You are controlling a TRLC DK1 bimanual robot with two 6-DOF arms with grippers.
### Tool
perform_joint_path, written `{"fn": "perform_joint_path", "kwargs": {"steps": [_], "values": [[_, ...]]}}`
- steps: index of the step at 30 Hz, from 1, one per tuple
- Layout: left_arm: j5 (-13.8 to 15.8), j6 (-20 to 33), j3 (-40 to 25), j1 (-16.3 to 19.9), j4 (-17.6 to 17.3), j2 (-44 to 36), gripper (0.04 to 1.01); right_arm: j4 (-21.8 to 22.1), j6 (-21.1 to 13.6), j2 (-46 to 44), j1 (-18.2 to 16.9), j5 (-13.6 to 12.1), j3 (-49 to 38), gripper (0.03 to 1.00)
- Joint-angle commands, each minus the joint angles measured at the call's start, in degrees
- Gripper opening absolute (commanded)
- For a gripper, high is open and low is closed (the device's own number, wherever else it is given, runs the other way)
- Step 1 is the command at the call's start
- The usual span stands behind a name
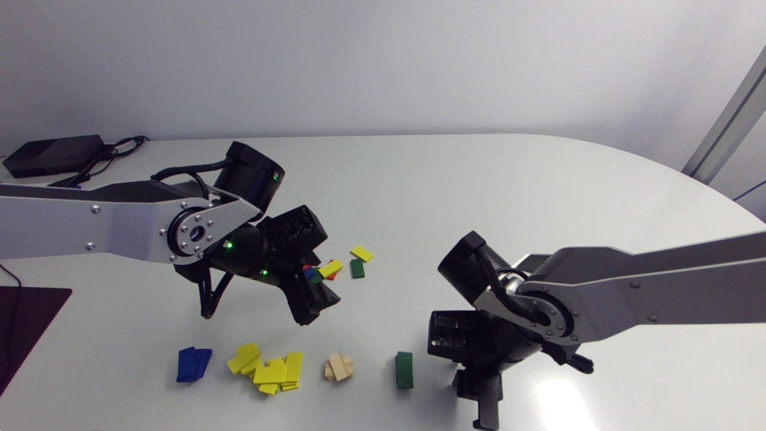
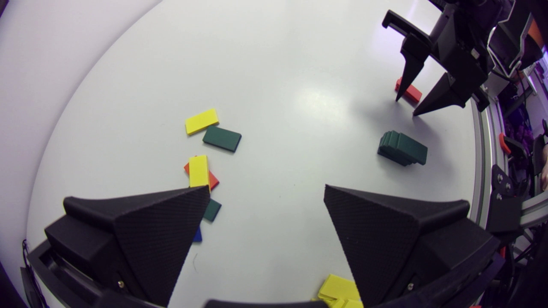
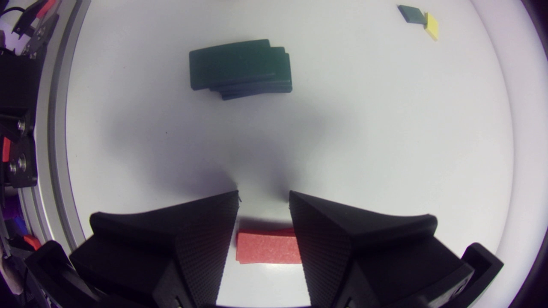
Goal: Take domino bricks one by one from the mixed stack on the table and place each onto the existing stack of the same color.
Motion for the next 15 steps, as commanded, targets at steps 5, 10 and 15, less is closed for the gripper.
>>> {"fn": "perform_joint_path", "kwargs": {"steps": [5,10,15], "values": [[-0.46,-1.22,-1.08,-0.57,0.22,-0.89,0.949,-0.5,-0.87,-0.11,-1.41,0.27,-1.06,0.425],[-0.46,-1.22,-0.99,-0.66,0.31,-0.54,0.949,-1.02,-1.04,-0.99,-1.94,0.27,-1.42,0.425],[-0.55,-1.22,-0.99,-0.66,0.22,-0.72,0.949,-1.64,-1.04,-1.51,-1.94,0.27,-1.5,0.425]]}}
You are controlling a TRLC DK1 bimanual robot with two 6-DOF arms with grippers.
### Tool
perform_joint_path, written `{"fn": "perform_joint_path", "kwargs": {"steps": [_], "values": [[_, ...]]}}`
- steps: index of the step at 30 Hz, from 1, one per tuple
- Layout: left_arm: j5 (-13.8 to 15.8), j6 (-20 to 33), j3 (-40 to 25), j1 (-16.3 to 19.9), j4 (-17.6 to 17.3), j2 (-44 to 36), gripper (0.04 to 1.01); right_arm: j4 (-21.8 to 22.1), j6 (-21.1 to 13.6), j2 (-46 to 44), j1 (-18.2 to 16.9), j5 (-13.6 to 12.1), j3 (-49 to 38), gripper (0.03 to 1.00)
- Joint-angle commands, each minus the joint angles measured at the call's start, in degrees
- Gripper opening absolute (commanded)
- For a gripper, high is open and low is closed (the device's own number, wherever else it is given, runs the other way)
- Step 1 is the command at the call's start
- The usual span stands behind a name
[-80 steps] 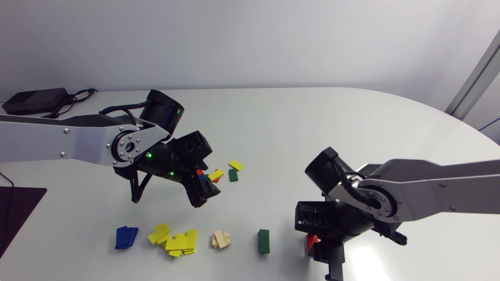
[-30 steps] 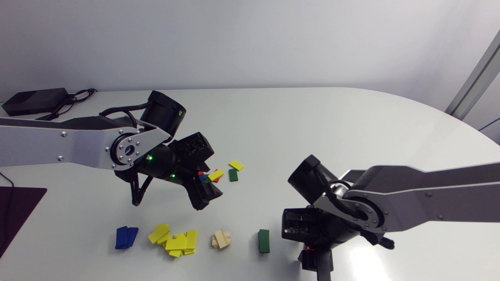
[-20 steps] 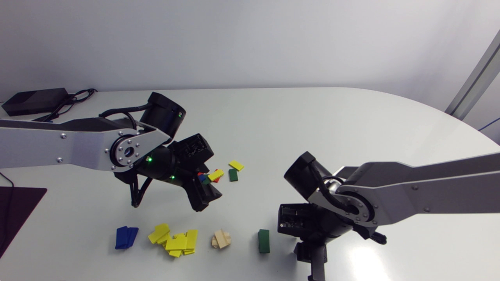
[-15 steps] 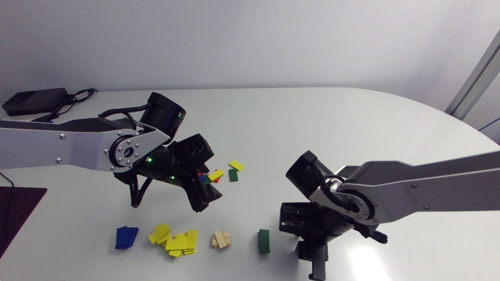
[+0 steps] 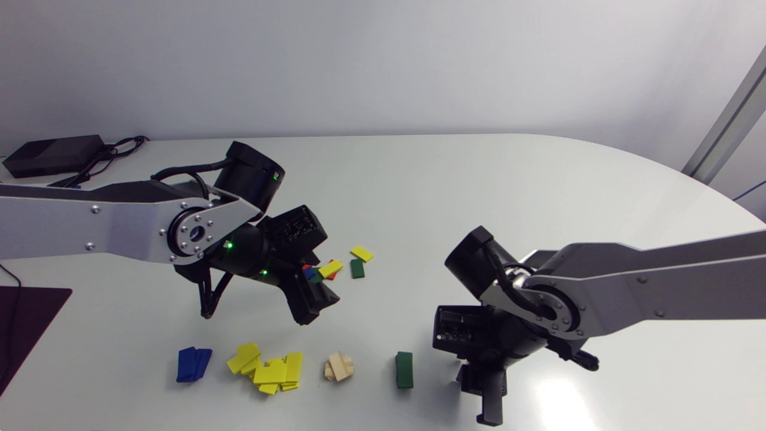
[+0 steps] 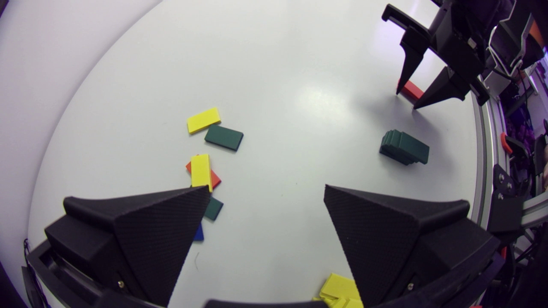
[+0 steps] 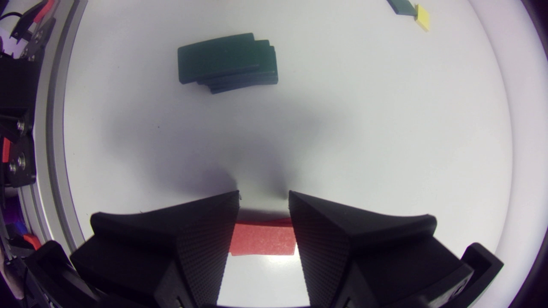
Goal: Take domino bricks one by one from the mixed stack on the table and place each onto the existing stack of the same color.
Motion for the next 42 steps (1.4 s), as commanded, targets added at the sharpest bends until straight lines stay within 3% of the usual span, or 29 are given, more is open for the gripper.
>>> {"fn": "perform_joint_path", "kwargs": {"steps": [1,34,42], "values": [[0.04,-1.22,-0.99,-0.59,0.22,-0.68,0.949,-1.35,-0.82,-0.92,-0.41,0.38,-1.57,0.425],[0.13,-0.96,-1.87,-0.15,0.22,-1.2,0.949,-3.38,-0.3,-3.21,-0.23,0.38,-0.52,0.425],[0.13,-0.96,-2.13,0.2,0.22,-1.91,0.959,-7.42,4.19,-9.98,2.4,-0.23,5.99,0.439]]}}
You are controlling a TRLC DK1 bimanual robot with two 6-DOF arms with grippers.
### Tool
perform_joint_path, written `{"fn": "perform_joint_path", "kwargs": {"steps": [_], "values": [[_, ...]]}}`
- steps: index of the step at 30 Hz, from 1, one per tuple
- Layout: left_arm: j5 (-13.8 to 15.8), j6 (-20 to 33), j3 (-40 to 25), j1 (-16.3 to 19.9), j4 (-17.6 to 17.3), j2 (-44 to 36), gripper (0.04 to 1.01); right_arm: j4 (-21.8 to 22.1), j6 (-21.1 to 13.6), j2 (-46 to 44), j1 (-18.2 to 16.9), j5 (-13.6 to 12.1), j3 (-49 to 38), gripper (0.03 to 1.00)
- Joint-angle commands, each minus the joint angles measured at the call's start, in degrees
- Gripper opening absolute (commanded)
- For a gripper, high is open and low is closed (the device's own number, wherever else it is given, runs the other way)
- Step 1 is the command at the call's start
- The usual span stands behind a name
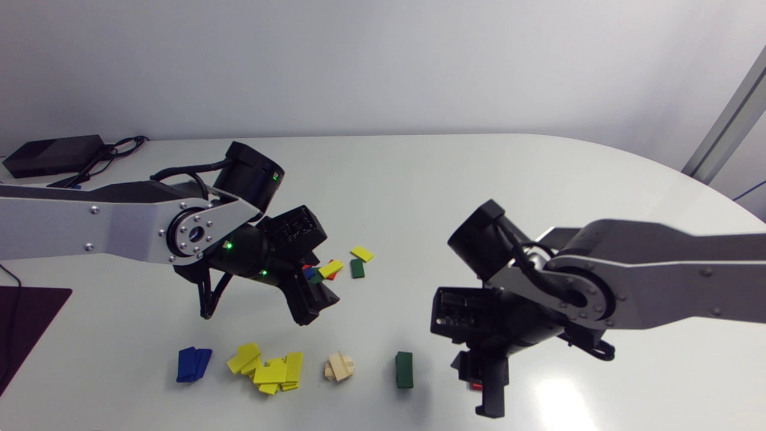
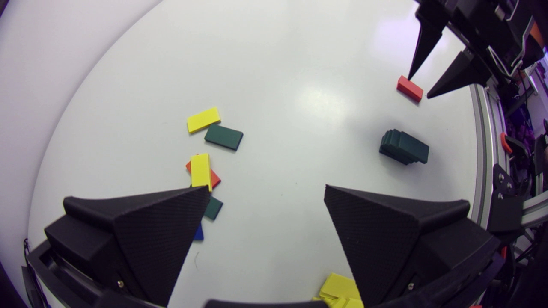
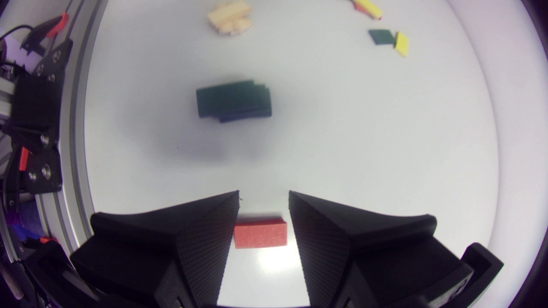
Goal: Take domino bricks one by one from the mixed stack on the table and place each onto the existing stack of the same color.
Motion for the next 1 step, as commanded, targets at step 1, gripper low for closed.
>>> {"fn": "perform_joint_path", "kwargs": {"steps": [1], "values": [[0.13,-0.96,-2.04,0.27,0.22,-1.82,0.959,-1.63,2.72,-3.05,0.13,-0.69,3.13,0.459]]}}
